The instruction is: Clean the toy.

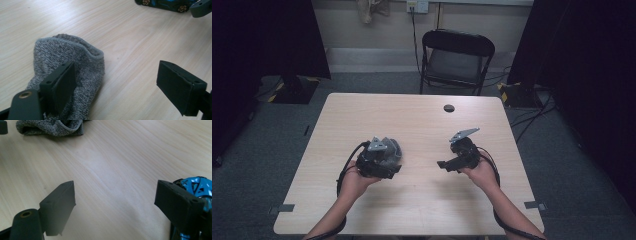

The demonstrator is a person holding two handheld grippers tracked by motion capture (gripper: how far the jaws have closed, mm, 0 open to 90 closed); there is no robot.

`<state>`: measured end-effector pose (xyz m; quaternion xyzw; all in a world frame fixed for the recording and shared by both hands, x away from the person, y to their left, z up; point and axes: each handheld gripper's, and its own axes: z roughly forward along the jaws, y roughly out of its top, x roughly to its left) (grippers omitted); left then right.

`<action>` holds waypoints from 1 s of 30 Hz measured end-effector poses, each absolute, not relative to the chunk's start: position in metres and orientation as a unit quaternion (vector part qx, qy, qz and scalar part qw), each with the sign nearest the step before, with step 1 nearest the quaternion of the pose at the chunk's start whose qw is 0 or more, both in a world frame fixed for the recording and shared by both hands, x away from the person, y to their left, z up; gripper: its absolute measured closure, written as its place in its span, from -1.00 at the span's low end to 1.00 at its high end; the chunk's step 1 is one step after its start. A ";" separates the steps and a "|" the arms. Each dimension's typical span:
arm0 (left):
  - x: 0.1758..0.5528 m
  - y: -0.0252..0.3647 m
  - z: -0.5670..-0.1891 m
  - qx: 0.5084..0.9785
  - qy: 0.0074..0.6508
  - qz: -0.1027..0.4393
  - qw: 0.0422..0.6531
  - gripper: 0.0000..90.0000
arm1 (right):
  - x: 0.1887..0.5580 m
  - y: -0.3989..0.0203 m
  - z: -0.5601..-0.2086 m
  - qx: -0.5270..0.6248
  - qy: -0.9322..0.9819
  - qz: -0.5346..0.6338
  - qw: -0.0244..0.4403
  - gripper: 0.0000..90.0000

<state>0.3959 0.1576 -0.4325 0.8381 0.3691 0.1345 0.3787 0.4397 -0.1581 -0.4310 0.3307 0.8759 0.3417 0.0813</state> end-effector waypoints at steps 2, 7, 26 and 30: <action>0.394 0.156 -0.434 0.838 0.367 0.131 0.381 -0.65 | 0.438 -0.157 -0.432 0.326 0.879 0.339 0.082 -0.64; 0.390 0.151 -0.437 0.840 0.362 0.122 0.385 -0.65 | 0.432 -0.154 -0.434 0.317 0.882 0.339 0.084 -0.65; 0.373 0.141 -0.444 0.844 0.343 0.107 0.399 -0.65 | 0.413 -0.154 -0.446 0.301 0.885 0.349 0.063 -0.67; 0.370 0.138 -0.449 0.848 0.336 0.104 0.397 -0.65 | 0.409 -0.155 -0.447 0.298 0.885 0.353 0.060 -0.67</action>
